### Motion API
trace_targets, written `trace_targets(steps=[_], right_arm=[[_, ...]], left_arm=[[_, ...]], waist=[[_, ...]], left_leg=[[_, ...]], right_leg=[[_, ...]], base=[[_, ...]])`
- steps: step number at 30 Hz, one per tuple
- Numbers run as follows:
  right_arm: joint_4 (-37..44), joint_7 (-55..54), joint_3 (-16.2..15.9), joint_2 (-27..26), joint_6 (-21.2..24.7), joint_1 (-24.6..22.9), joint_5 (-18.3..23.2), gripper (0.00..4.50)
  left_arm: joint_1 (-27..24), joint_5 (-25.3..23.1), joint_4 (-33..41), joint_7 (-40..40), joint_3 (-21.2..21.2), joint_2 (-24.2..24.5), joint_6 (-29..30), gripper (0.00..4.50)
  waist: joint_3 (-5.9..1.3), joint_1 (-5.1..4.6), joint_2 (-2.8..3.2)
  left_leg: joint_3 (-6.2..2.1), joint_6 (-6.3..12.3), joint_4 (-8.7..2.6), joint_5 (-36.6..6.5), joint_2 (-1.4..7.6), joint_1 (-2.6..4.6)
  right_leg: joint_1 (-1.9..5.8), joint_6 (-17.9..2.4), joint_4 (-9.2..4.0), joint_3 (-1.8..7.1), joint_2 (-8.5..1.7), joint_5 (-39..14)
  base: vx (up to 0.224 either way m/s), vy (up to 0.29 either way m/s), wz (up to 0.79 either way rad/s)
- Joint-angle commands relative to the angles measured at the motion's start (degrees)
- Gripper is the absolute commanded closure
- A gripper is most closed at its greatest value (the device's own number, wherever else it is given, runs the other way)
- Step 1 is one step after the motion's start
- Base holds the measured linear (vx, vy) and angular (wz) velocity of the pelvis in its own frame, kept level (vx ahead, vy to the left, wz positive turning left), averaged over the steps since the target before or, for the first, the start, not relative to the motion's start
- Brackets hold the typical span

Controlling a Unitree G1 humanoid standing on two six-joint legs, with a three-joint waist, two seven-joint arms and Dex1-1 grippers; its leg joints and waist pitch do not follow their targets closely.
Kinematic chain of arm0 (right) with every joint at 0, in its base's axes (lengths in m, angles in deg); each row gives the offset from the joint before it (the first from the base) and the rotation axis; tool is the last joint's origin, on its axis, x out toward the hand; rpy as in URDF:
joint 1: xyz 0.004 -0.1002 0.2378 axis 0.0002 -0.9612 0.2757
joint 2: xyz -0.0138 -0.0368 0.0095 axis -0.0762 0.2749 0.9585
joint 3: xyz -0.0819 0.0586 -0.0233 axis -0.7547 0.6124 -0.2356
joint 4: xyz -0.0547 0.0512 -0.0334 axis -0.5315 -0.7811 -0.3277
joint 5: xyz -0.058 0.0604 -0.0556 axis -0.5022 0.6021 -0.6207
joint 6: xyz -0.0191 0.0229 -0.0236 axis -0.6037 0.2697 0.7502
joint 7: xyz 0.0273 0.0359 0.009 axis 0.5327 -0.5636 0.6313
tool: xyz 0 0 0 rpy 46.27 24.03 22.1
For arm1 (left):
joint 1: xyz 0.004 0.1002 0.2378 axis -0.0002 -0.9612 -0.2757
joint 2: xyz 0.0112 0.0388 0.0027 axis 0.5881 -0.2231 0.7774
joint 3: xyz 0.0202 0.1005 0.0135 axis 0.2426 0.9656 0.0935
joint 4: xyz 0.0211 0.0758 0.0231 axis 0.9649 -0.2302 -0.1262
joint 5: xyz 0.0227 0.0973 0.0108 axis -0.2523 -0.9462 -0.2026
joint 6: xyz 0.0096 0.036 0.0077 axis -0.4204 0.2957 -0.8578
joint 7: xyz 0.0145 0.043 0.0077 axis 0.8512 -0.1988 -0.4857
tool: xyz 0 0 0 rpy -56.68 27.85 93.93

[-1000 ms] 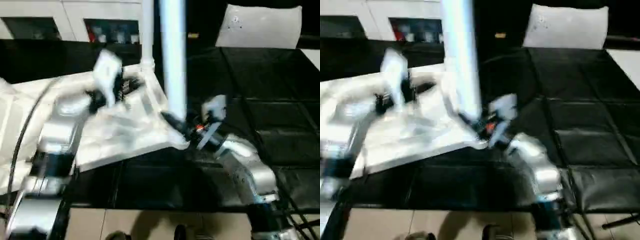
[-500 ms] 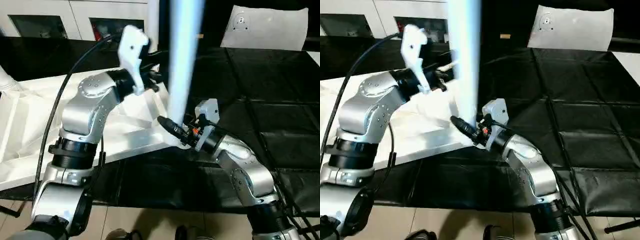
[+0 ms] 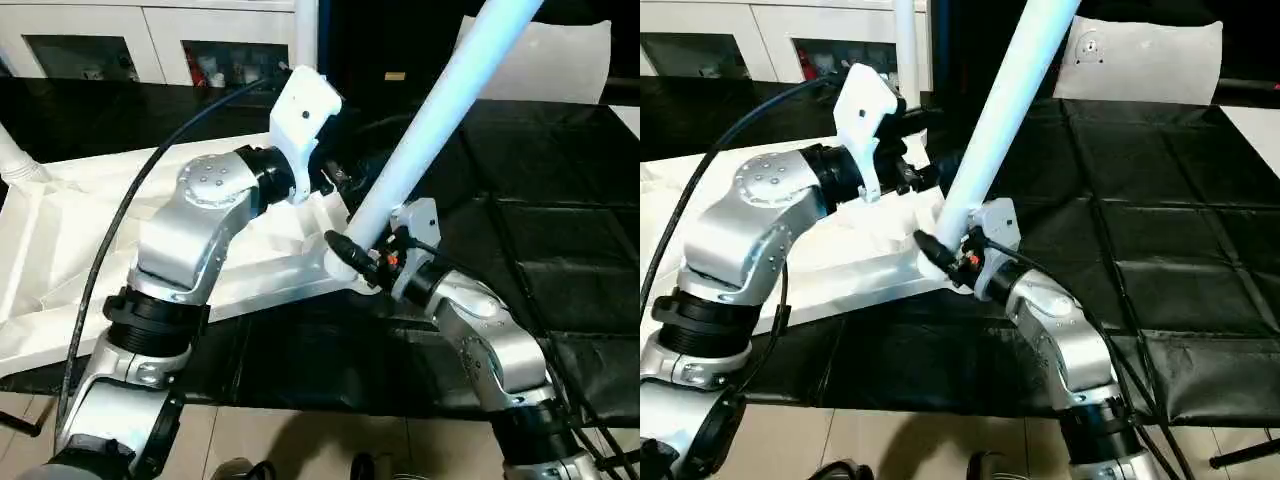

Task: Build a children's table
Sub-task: Insert table leg to table base

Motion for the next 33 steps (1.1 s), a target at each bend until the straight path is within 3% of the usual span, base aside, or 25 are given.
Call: trace_targets(steps=[1,3,5,6,9,10,13,15,16,21,22,23,26,27,28,30,31,33], right_arm=[[1.4,-2.0,2.9,-0.1,-1.4,0.9,0.0,2.59],[1.8,-2.5,3.4,0.0,-1.3,0.8,0.0,2.59],[3.3,-4.5,4.3,1.4,3.5,0.6,-0.3,2.59],[3.6,-5.5,4.5,1.8,4.6,0.6,-0.8,2.59],[4.0,-6.9,5.6,2.7,6.5,0.7,-1.1,2.59],[4.1,-6.7,6.0,3.0,7.2,0.7,-0.7,2.59],[3.9,-6.0,6.5,3.8,6.9,0.5,-0.2,2.59],[3.8,-5.4,6.7,4.2,6.7,0.2,0.1,2.59],[4.1,-4.5,6.8,4.9,6.8,-0.3,0.6,2.59],[5.6,-3.0,6.3,6.5,7.3,-1.5,0.5,2.59],[5.9,-2.7,6.2,6.7,7.4,-1.7,0.5,2.59],[6.4,-2.6,6.2,6.8,7.7,-2.1,0.5,2.59],[7.2,-2.1,6.1,7.3,7.9,-2.8,0.5,2.59],[7.4,-2.0,6.0,7.4,7.9,-3.0,0.5,2.59],[7.6,-2.0,6.1,7.4,8.0,-3.2,0.6,2.59],[7.9,-2.2,6.0,7.5,8.1,-3.4,1.1,2.59],[8.1,-2.2,6.1,7.5,8.2,-3.5,1.2,2.59],[8.3,-2.2,6.2,7.5,8.4,-3.6,1.1,2.59]], left_arm=[[-2.4,-0.7,-0.9,-1.6,-2.6,1.1,-1.2,0.18],[-3.3,-0.5,-0.8,-1.4,-3.3,1.6,-1.2,0.03],[-6.2,0.7,-0.1,0.4,-4.6,3.2,0.3,0.03],[-6.9,0.9,-0.1,0.7,-4.9,3.7,0.8,0.03],[-9.4,1.5,0.3,2.7,-4.3,5.5,4.2,0.01],[-10.6,2.2,0.6,4.2,-3.5,6.2,5.3,0.0],[-13.2,5.1,1.4,8.1,-1.7,6.9,6.4,0.0],[-14.7,6.2,1.1,11.3,0.2,7.5,5.5,0.0],[-16.3,5.2,-1.0,15.8,3.8,8.7,2.0,0.0],[-14.7,-1.3,-10.1,20.2,8.8,10.2,-4.4,0.39],[-14.1,-2.0,-11.6,20.9,9.5,10.4,-4.6,0.47],[-13.6,-2.7,-13.1,21.8,10.5,10.7,-4.8,0.47],[-12.8,-3.5,-15.8,22.0,11.9,11.0,-5.3,0.8],[-12.5,-4.0,-16.9,21.8,12.2,11.2,-5.9,0.8],[-12.1,-4.3,-17.9,21.5,12.3,11.1,-6.5,0.92],[-11.3,-4.5,-20.1,21.5,12.2,10.9,-7.6,1.14],[-10.8,-4.6,-21.3,21.8,11.9,10.5,-8.2,1.25],[-10.1,-4.9,-22.8,22.3,11.6,10.1,-8.9,1.32]], waist=[[-4.8,0.02,0.46],[-4.83,-0.04,0.46],[-4.77,-0.06,0.76],[-4.78,-0.13,0.54],[-4.8,-0.09,0.81],[-4.71,-0.16,0.57],[-4.61,0.08,0.56],[-4.52,0.1,0.48],[-4.51,0.12,0.49],[-4.29,-0.07,0.42],[-4.31,-0.18,0.34],[-4.24,-0.18,0.78],[-4.22,-0.36,0.53],[-4.27,-0.37,1.0],[-4.28,-0.54,0.65],[-4.3,-0.54,0.66],[-4.24,-0.6,0.99],[-4.31,-0.68,0.75]], left_leg=[[0.06,2.62,-3.13,-2.1,0.85,-0.78],[0.09,2.77,-3.11,-2.1,0.76,-0.77],[0.05,2.79,-3.16,-1.5,0.78,-0.68],[0.06,2.73,-3.17,-1.3,0.79,-0.68],[0.11,2.39,-3.22,-2.1,0.84,-0.43],[0.17,2.49,-3.25,-2.1,0.85,-0.39],[0.22,2.84,-3.26,-2.5,0.84,-0.42],[0.18,3.11,-3.39,-2.4,1.01,-0.5],[0.21,3.28,-3.37,-2.3,0.98,-0.46],[0.22,3.39,-3.52,-3.2,0.81,-0.39],[0.14,3.04,-3.58,-3.4,0.9,-0.46],[0.08,2.84,-3.6,-3.5,0.91,-0.41],[0.15,2.41,-3.62,-4.7,0.91,-0.34],[0.08,2.35,-3.58,-4.8,0.9,-0.31],[0.18,2.42,-3.52,-4.9,0.8,-0.34],[0.13,2.46,-3.53,-4.6,0.78,-0.48],[0.1,2.43,-3.5,-4.5,0.79,-0.43],[0.14,2.63,-3.46,-4.2,0.77,-0.45]], right_leg=[[5.2,-9.3,-3.95,2.79,-3.51,-8.2],[5.19,-9.0,-3.97,2.78,-3.44,-8.2],[5.11,-8.9,-3.88,2.76,-3.26,-7.9],[5.14,-8.8,-3.86,2.74,-3.21,-7.8],[4.84,-9.0,-3.86,2.75,-3.29,-8.9],[4.78,-8.9,-3.91,2.79,-3.25,-8.9],[4.71,-9.3,-3.93,2.86,-3.47,-9.6],[4.67,-9.3,-3.85,2.9,-3.49,-9.8],[4.61,-9.2,-3.99,2.93,-3.51,-9.9],[4.59,-6.3,-4.6,2.9,-3.34,-13.0],[4.74,-6.4,-4.46,2.9,-3.47,-12.9],[4.69,-6.5,-4.47,2.89,-3.51,-13.0],[4.68,-7.0,-4.57,2.95,-3.54,-13.6],[4.67,-7.3,-4.61,2.94,-3.56,-13.5],[4.72,-7.4,-4.71,2.94,-3.46,-13.3],[4.85,-7.7,-4.66,2.92,-3.53,-13.1],[4.78,-8.0,-4.56,2.91,-3.53,-12.7],[4.87,-8.3,-4.56,2.94,-3.47,-11.8]], base=[[0.0,0.0,0.0],[0.0,0.0,0.0],[0.0,0.0,0.0],[0.0,0.0,0.0],[0.0,0.0,0.0],[0.0,0.0,0.0],[0.0,0.0,0.0],[0.0,0.0,0.0],[0.0,0.0,0.0],[0.0,0.0,0.0],[0.0,0.0,0.0],[0.0,0.0,0.0],[0.0,0.0,0.0],[0.0,0.0,0.0],[0.0,0.0,0.0],[0.0,0.0,0.0],[0.0,0.0,0.0],[0.0,0.0,0.0]])
